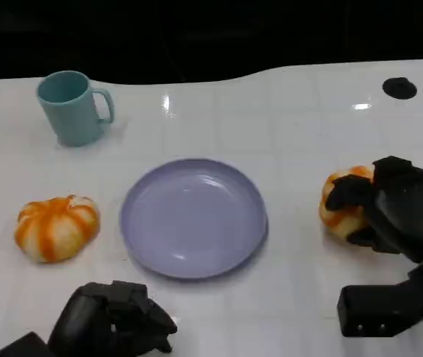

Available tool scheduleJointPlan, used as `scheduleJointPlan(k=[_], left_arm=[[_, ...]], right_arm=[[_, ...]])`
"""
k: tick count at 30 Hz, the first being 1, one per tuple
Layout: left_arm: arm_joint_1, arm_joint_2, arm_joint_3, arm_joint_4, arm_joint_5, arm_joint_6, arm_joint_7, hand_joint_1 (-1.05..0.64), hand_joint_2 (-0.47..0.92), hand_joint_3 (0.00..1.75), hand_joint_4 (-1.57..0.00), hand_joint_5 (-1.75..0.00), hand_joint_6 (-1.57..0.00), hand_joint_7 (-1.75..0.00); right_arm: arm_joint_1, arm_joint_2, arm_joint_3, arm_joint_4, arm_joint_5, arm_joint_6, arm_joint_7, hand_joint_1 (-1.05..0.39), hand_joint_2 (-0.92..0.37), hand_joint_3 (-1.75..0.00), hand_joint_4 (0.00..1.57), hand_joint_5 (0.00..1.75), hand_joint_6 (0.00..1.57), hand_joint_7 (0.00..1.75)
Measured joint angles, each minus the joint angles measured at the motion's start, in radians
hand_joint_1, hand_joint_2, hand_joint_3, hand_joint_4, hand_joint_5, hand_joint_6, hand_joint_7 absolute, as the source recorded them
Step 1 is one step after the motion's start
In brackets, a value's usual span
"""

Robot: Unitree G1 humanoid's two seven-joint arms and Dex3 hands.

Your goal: Grasp the bread from the table and place it into the plate.

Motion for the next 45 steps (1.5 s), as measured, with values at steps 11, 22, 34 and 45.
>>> scheduleJointPlan(k=[11,22,34,45], left_arm=[[0.001,-0.004,-0.001,-0.001,-0.002,0.007,0.0,-1.05,0.88,0.0,-1.22,-1.0,-1.31,-0.69],[-0.004,-0.014,-0.001,0.001,0.004,0.009,0.012,-1.05,0.89,0.01,-1.21,-1.0,-1.31,-0.68],[-0.007,-0.018,-0.008,0.001,0.006,0.018,0.018,-1.05,0.88,0.0,-1.2,-1.0,-1.33,-0.68],[-0.007,-0.022,-0.011,0.0,0.006,0.022,0.021,-1.05,0.88,0.0,-1.2,-1.0,-1.33,-0.68]], right_arm=[[0.022,0.076,-0.008,-0.144,0.061,-0.097,0.007,0.05,-0.05,-1.53,1.08,1.74,0.98,1.48],[-0.069,0.216,0.022,-0.059,0.074,-0.161,0.008,-0.01,-0.01,-1.62,1.09,1.75,0.96,1.55],[-0.176,0.362,0.094,0.124,0.074,-0.186,0.015,-0.05,-0.1,-1.5,1.05,1.75,0.85,1.66],[-0.23,0.417,0.101,0.272,0.117,-0.18,0.074,-0.17,-0.47,-0.85,0.69,0.81,0.87,0.15]])
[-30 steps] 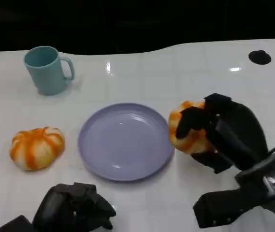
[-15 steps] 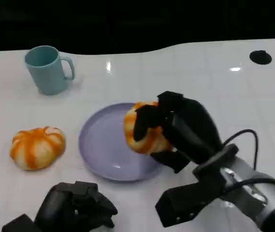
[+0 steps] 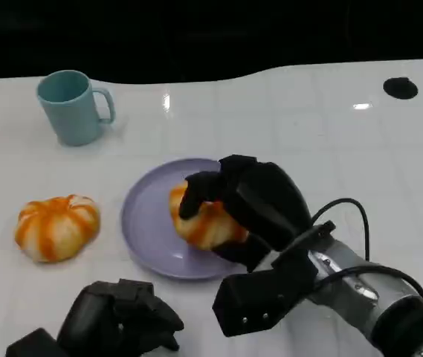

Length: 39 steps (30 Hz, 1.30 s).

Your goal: Grasp the bread from the table and place it into the plate.

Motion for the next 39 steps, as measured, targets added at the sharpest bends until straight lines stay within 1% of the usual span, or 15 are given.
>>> scheduleJointPlan(k=[1,2,3,5,6,8,17,22,25,27,30,34,36,37,39], left_arm=[[0.0,0.0,0.0,0.0,0.0,0.0,0.001,-1.05,0.88,0.0,-1.2,-1.0,-1.33,-0.68],[0.0,0.0,-0.001,0.0,0.001,0.0,0.002,-1.05,0.88,0.0,-1.2,-1.0,-1.33,-0.68],[0.0,0.0,-0.001,-0.001,0.001,0.0,0.002,-1.05,0.88,0.0,-1.2,-1.0,-1.33,-0.68],[0.0,-0.001,-0.002,-0.001,0.0,0.0,0.002,-1.05,0.88,0.0,-1.2,-1.0,-1.33,-0.67],[0.0,-0.001,-0.002,-0.002,0.0,0.001,0.002,-1.05,0.88,0.0,-1.2,-1.0,-1.33,-0.67],[0.0,-0.001,-0.002,-0.001,-0.001,0.0,0.002,-1.05,0.88,0.0,-1.21,-1.0,-1.33,-0.67],[0.0,-0.002,-0.002,-0.001,-0.003,0.001,0.002,-1.05,0.88,0.0,-1.22,-1.0,-1.33,-0.66],[0.0,-0.002,-0.001,-0.001,-0.003,0.001,0.002,-1.05,0.88,0.0,-1.23,-1.0,-1.34,-0.66],[0.0,-0.001,-0.001,-0.001,0.0,0.001,0.003,-1.05,0.89,0.01,-1.22,-1.0,-1.33,-0.66],[0.0,0.002,-0.001,-0.001,0.001,0.001,0.003,-1.05,0.88,0.0,-1.22,-1.0,-1.33,-0.66],[0.0,0.002,-0.001,-0.002,-0.005,0.002,0.001,-1.05,0.87,0.0,-1.22,-0.99,-1.33,-0.65],[0.0,0.002,-0.001,-0.002,-0.003,0.004,0.002,-1.05,0.88,0.01,-1.22,-1.0,-1.34,-0.65],[-0.001,0.002,-0.001,-0.001,0.0,0.004,0.003,-1.05,0.89,0.01,-1.21,-1.0,-1.34,-0.65],[-0.001,0.003,-0.001,-0.001,0.002,0.004,0.004,-1.05,0.89,0.01,-1.21,-1.0,-1.34,-0.65],[-0.002,0.003,0.0,-0.001,0.004,0.003,0.008,-1.05,0.89,0.0,-1.21,-1.0,-1.34,-0.66]], right_arm=[[-0.001,0.0,0.001,0.001,0.002,0.0,0.017,-0.21,-0.52,-0.77,0.54,0.63,0.74,0.06],[-0.002,-0.001,0.004,0.001,0.002,0.004,0.034,-0.24,-0.58,-0.67,0.46,0.52,0.65,0.03],[-0.003,-0.004,0.008,0.001,0.001,0.014,0.05,-0.28,-0.68,-0.52,0.38,0.45,0.56,0.02],[-0.004,-0.012,0.019,-0.003,-0.007,0.036,0.082,-0.38,-0.86,-0.24,0.19,0.41,0.4,0.01],[-0.004,-0.017,0.025,-0.008,-0.011,0.045,0.1,-0.42,-0.89,-0.22,0.1,0.46,0.36,0.0],[-0.003,-0.031,0.032,-0.034,-0.012,0.062,0.144,-0.5,-0.91,-0.24,0.02,0.41,0.27,0.0],[0.041,-0.067,0.031,-0.177,0.011,0.099,0.302,-0.57,-0.92,-0.27,0.0,0.36,0.22,0.0],[0.099,-0.095,0.003,-0.278,0.061,0.099,0.358,-0.53,-0.92,-0.2,0.11,0.45,0.32,0.05],[0.139,-0.111,-0.031,-0.311,0.114,0.051,0.354,-0.49,-0.92,-0.16,0.19,0.5,0.38,0.07],[0.163,-0.116,-0.053,-0.32,0.155,0.014,0.351,-0.41,-0.92,-0.14,0.24,0.53,0.43,0.09],[0.214,-0.119,-0.1,-0.35,0.264,-0.035,0.385,-0.3,-0.92,-0.13,0.33,0.58,0.5,0.11],[0.284,-0.118,-0.165,-0.383,0.481,-0.092,0.503,-0.18,-0.9,-0.18,0.45,0.68,0.62,0.14],[0.318,-0.116,-0.199,-0.405,0.583,-0.096,0.565,-0.16,-0.66,-0.65,0.55,0.72,0.75,0.13],[0.335,-0.116,-0.216,-0.418,0.621,-0.095,0.592,-0.15,-0.57,-0.82,0.56,0.74,0.78,0.12],[0.367,-0.117,-0.243,-0.444,0.688,-0.092,0.64,-0.15,-0.51,-0.95,0.63,0.78,0.86,0.14]])
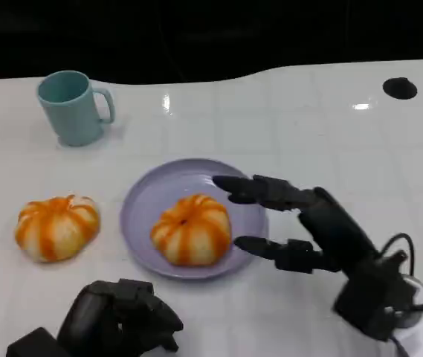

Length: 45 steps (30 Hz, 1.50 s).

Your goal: Grasp the bread from the table and place it into the plate.

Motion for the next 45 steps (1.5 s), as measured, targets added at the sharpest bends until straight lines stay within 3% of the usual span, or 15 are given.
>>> scheduleJointPlan(k=[5,7,9,12,13,16,28,45], left_arm=[[-0.002,-0.001,0.001,0.0,-0.004,0.001,0.0,-1.05,0.88,0.0,-1.2,-1.0,-1.35,-0.66],[-0.002,0.0,0.001,0.0,-0.005,0.001,0.0,-1.05,0.88,0.0,-1.21,-1.0,-1.35,-0.66],[-0.003,-0.001,0.001,0.0,-0.006,0.001,0.0,-1.05,0.89,0.0,-1.21,-1.0,-1.35,-0.66],[-0.003,-0.001,0.001,0.001,-0.004,0.001,0.001,-1.05,0.89,0.01,-1.21,-1.01,-1.35,-0.66],[-0.003,-0.001,0.001,0.001,-0.003,0.001,0.002,-1.05,0.89,0.0,-1.21,-1.0,-1.34,-0.65],[-0.004,-0.001,-0.001,0.001,-0.004,0.001,0.002,-1.05,0.89,0.0,-1.21,-1.0,-1.34,-0.65],[-0.003,0.001,0.001,0.001,-0.006,0.001,0.002,-1.05,0.88,0.0,-1.22,-1.0,-1.34,-0.65],[-0.012,0.012,0.007,0.038,-0.01,-0.027,-0.011,-1.05,0.9,0.01,-1.21,-0.99,-1.34,-0.64]], right_arm=[[0.074,-0.009,-0.067,-0.07,0.15,0.031,0.125,-0.08,-0.53,-0.96,0.8,0.93,1.05,0.28],[0.104,-0.016,-0.091,-0.098,0.207,0.056,0.179,-0.06,-0.56,-0.93,0.86,1.06,1.03,0.57],[0.131,-0.029,-0.111,-0.114,0.242,0.064,0.222,-0.07,-0.49,-1.11,0.92,1.24,0.99,0.87],[0.168,-0.05,-0.145,-0.133,0.249,0.067,0.25,-0.09,-0.43,-1.2,0.93,1.37,0.97,1.01],[0.174,-0.055,-0.152,-0.134,0.248,0.067,0.254,-0.12,-0.42,-1.22,0.9,1.56,0.91,1.19],[0.21,-0.068,-0.177,-0.161,0.223,0.067,0.254,-0.16,-0.45,-1.18,0.84,1.73,0.82,1.38],[0.338,-0.068,-0.209,-0.194,0.18,0.074,0.242,-0.19,-0.49,-1.13,0.82,1.75,0.75,1.49],[0.325,-0.034,-0.223,-0.126,0.156,0.034,0.22,-0.2,-0.46,-1.22,0.85,1.75,0.73,1.54]])
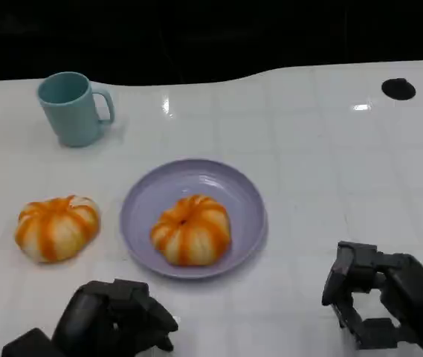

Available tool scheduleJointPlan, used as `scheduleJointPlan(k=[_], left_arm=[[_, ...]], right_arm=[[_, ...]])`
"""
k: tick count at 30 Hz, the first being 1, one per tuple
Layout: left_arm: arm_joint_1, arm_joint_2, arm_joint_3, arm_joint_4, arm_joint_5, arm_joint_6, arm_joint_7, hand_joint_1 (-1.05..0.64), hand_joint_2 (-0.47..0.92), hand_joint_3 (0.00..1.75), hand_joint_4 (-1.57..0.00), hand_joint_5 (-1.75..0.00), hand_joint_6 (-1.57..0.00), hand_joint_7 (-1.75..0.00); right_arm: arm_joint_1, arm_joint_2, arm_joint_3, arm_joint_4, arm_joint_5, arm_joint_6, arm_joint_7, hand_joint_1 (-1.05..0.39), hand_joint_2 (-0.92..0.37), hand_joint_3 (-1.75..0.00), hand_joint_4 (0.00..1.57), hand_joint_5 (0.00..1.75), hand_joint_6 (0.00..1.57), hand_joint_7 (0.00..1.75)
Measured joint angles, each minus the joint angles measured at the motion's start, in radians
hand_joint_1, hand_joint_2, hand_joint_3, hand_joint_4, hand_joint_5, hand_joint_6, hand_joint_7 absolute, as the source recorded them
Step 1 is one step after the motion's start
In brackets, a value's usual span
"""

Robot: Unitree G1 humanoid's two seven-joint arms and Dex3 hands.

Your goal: Grasp the bread from the table and place it into the plate.

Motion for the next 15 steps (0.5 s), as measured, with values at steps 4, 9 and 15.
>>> scheduleJointPlan(k=[4,9,15], left_arm=[[0.0,0.002,0.0,0.009,0.002,-0.008,0.0,-1.05,0.91,0.01,-1.21,-0.99,-1.34,-0.65],[-0.001,0.004,0.0,0.012,0.002,-0.013,0.0,-1.05,0.9,0.01,-1.2,-1.0,-1.33,-0.65],[-0.007,0.005,0.002,0.029,0.002,-0.015,0.0,-1.05,0.9,0.0,-1.2,-1.0,-1.33,-0.65]], right_arm=[[-0.004,0.0,0.0,0.005,-0.004,-0.002,-0.004,-0.21,-0.44,-1.22,0.85,1.75,0.73,1.54],[-0.022,-0.001,0.0,0.043,-0.003,-0.047,0.007,-0.21,-0.47,-1.18,0.83,1.75,0.74,1.53],[-0.044,-0.001,-0.001,0.067,-0.003,-0.053,0.013,-0.2,-0.46,-1.18,0.83,1.75,0.75,1.51]])
